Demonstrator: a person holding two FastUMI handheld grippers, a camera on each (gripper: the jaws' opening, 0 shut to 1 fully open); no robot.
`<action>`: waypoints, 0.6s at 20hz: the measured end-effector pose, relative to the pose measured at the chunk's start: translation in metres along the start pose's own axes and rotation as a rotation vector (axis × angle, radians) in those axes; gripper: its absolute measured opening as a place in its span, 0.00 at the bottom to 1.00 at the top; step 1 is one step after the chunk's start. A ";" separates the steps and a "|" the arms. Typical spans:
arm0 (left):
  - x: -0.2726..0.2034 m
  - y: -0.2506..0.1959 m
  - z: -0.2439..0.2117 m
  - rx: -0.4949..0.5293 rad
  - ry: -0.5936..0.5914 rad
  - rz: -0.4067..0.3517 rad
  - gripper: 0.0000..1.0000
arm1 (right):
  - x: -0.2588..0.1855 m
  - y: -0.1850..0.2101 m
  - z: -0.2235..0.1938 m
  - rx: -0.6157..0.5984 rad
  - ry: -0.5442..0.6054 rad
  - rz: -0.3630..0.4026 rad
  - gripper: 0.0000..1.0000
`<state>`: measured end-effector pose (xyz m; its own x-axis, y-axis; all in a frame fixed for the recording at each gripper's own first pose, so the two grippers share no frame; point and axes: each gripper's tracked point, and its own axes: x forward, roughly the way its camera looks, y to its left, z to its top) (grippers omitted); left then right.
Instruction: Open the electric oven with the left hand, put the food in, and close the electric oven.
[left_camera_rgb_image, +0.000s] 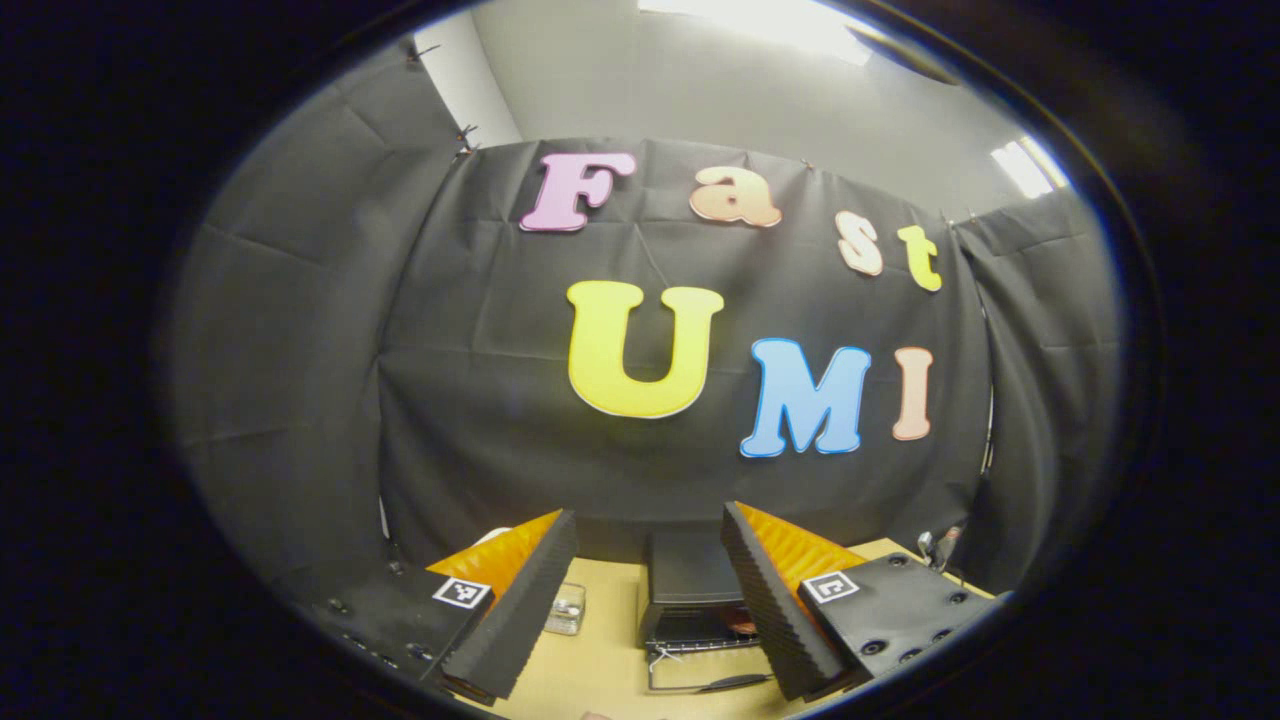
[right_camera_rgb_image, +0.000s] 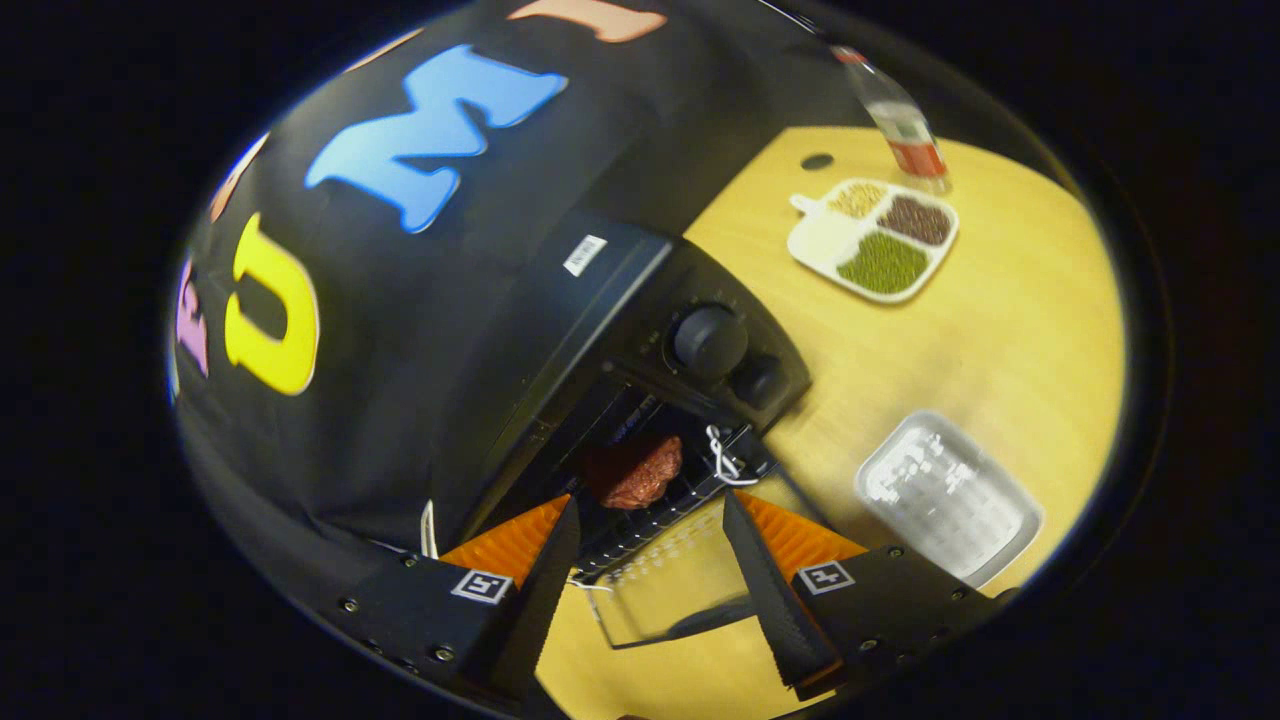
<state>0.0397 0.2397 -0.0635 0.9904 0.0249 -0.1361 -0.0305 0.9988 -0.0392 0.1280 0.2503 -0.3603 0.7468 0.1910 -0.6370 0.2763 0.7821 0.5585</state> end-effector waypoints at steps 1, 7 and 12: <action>0.002 -0.006 -0.003 0.000 0.003 -0.008 0.97 | -0.012 0.001 0.007 -0.072 -0.033 0.004 0.88; 0.013 -0.044 -0.012 0.013 0.021 -0.060 1.00 | -0.106 0.028 0.072 -0.453 -0.276 0.085 0.88; 0.017 -0.073 -0.007 0.033 0.002 -0.093 1.00 | -0.192 0.066 0.121 -0.643 -0.510 0.152 0.88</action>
<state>0.0581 0.1672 -0.0703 0.9885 -0.0679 -0.1350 0.0659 0.9976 -0.0194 0.0766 0.1935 -0.1369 0.9731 0.1506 -0.1741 -0.1332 0.9852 0.1077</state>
